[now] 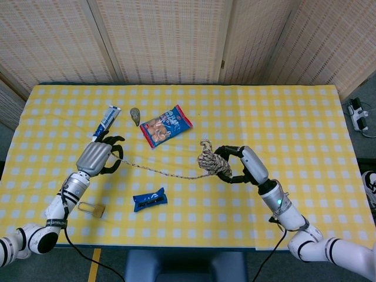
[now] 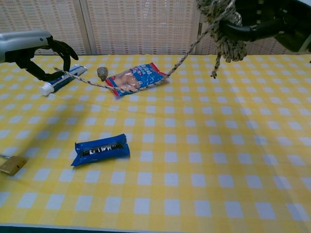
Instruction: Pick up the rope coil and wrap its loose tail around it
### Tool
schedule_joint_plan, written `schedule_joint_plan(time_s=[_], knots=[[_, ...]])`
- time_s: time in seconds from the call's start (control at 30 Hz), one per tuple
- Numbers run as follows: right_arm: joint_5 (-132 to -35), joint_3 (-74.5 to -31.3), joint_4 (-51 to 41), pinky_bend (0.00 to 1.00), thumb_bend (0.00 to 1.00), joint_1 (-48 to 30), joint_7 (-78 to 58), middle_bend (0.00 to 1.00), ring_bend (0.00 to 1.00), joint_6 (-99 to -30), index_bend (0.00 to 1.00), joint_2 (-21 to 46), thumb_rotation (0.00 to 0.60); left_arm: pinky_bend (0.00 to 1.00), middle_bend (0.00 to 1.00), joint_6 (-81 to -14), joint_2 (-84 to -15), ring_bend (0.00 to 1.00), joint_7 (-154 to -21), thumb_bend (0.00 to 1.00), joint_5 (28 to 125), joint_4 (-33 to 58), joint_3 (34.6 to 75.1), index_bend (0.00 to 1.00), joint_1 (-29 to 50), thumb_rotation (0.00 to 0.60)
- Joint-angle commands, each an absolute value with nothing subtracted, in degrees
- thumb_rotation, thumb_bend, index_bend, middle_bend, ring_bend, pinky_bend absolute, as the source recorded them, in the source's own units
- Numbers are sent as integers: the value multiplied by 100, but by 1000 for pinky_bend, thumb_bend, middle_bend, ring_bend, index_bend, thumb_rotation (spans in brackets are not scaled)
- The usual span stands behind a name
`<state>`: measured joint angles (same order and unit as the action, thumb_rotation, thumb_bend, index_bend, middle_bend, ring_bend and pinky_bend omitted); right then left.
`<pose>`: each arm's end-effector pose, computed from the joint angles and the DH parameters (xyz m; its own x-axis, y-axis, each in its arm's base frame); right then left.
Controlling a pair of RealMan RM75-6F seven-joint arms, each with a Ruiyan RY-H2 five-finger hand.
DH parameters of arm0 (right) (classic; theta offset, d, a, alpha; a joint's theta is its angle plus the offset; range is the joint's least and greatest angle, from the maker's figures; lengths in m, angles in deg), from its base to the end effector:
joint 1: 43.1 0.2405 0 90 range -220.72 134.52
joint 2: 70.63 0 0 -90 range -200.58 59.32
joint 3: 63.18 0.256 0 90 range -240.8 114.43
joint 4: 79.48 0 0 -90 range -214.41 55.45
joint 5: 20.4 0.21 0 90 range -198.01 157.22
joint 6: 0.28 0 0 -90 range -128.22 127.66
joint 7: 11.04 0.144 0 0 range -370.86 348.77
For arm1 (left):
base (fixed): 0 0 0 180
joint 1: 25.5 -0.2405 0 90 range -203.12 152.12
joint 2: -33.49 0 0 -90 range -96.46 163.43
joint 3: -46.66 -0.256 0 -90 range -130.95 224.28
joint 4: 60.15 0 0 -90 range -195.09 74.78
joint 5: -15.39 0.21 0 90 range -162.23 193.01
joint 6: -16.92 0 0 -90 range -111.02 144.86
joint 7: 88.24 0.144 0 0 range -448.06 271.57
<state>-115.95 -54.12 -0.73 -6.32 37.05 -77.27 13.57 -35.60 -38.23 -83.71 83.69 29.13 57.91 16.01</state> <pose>-0.1433 -0.3265 0.0555 -0.3437 -0.3768 0.8602 -0.6984 -0.5098 -0.5024 -0.1709 0.3677 0.0782 0.3924 0.2225 0.8925 0.8885 -0.3427 -0.3052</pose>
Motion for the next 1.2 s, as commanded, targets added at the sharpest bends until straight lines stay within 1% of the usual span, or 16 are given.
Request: schedule_joint_plan(time_s=[0.03, 0.27, 0.53, 0.83, 1.2], knots=[[-11751, -5619, 251, 573, 733, -490, 3265, 652, 720, -7388, 774, 1171, 600, 10, 237, -3644, -3708, 221, -7998, 568, 8439, 3131, 5875, 628, 1748, 600], [-11635, -5848, 907, 576, 732, -208, 2425, 652, 723, -6511, 779, 1031, 600, 9, 237, -3848, -3579, 219, -7311, 569, 8558, 3556, 6067, 625, 2010, 600], [-11037, -5787, 1269, 579, 732, -2, 1683, 659, 724, -5783, 779, 1221, 600, 10, 237, -4002, -3509, 218, -7053, 568, 8824, 4128, 6231, 611, 2235, 600], [-10358, -5692, 1325, 586, 732, 96, 1268, 663, 727, -5298, 787, 1577, 600, 10, 237, -4022, -3629, 218, -6749, 568, 8915, 4559, 6327, 595, 2507, 600], [-10013, -5579, 1255, 589, 732, 169, 1566, 667, 733, -4959, 794, 1827, 600, 9, 237, -3836, -3905, 215, -6399, 568, 8485, 4778, 6418, 578, 2899, 600]])
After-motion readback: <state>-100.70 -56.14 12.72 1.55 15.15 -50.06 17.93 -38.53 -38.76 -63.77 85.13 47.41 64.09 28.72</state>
